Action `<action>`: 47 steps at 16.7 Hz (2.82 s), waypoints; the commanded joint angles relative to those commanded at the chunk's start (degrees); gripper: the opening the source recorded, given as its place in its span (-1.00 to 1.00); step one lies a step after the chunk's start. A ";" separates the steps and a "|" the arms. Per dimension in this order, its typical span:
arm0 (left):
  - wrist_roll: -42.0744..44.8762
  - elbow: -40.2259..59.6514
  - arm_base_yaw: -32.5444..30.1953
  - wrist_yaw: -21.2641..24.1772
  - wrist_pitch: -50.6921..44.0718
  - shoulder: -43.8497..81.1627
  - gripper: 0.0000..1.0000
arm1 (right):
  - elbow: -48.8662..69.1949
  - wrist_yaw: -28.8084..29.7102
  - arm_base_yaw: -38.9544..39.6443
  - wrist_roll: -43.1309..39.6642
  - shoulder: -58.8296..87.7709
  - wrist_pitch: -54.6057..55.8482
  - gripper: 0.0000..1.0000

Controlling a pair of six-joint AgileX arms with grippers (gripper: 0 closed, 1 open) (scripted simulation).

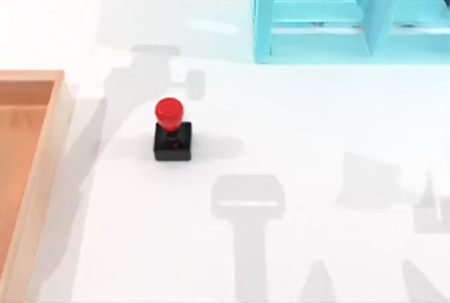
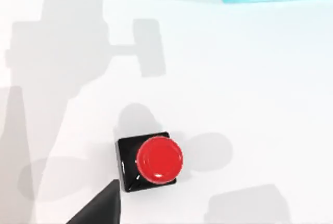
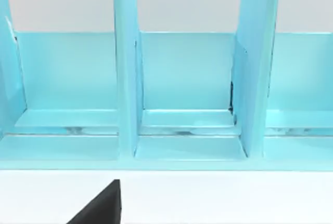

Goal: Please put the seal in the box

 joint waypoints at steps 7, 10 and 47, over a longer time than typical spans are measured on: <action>-5.86 21.71 -2.28 -2.06 -18.16 29.14 1.00 | 0.00 0.00 0.00 0.00 0.00 0.00 1.00; -6.86 24.04 -2.48 -3.18 -22.84 35.23 1.00 | 0.00 0.00 0.00 0.00 0.00 0.00 1.00; -6.86 1.90 -2.34 -3.42 -1.08 36.47 -1.00 | 0.00 0.00 0.00 0.00 0.00 0.00 1.00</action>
